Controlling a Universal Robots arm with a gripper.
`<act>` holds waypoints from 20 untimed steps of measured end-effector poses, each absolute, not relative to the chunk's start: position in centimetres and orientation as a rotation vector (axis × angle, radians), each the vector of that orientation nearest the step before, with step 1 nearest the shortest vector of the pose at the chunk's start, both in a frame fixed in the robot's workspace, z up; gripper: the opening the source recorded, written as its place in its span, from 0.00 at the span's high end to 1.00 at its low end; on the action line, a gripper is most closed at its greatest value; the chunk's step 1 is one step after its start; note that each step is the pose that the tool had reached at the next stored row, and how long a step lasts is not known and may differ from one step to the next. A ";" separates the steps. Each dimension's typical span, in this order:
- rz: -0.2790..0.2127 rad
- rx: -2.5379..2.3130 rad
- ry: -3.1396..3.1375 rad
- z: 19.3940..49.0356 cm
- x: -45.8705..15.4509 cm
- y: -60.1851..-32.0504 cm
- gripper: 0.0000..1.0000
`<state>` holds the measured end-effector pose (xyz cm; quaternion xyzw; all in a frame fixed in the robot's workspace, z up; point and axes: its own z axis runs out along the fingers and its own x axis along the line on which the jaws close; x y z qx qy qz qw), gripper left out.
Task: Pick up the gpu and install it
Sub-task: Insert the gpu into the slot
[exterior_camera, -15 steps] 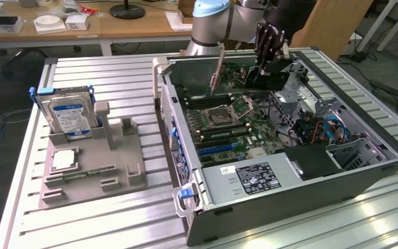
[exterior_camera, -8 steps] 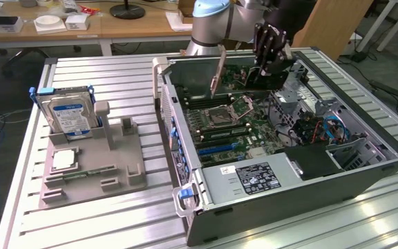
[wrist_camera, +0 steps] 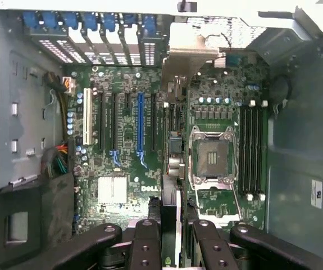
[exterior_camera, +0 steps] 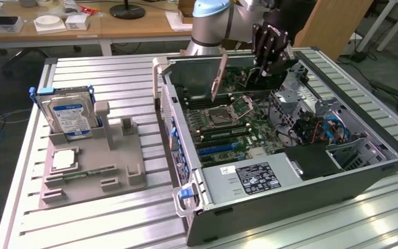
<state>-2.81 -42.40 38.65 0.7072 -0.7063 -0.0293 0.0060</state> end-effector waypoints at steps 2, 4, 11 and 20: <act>-0.092 2.232 -2.192 38.6 -2.8 -42.4 0.73; -0.092 2.245 -2.177 38.6 -2.8 -42.4 0.73; -0.092 2.246 -2.176 38.6 -2.8 -42.4 0.73; -0.033 2.271 -2.197 38.0 -3.0 -42.4 0.73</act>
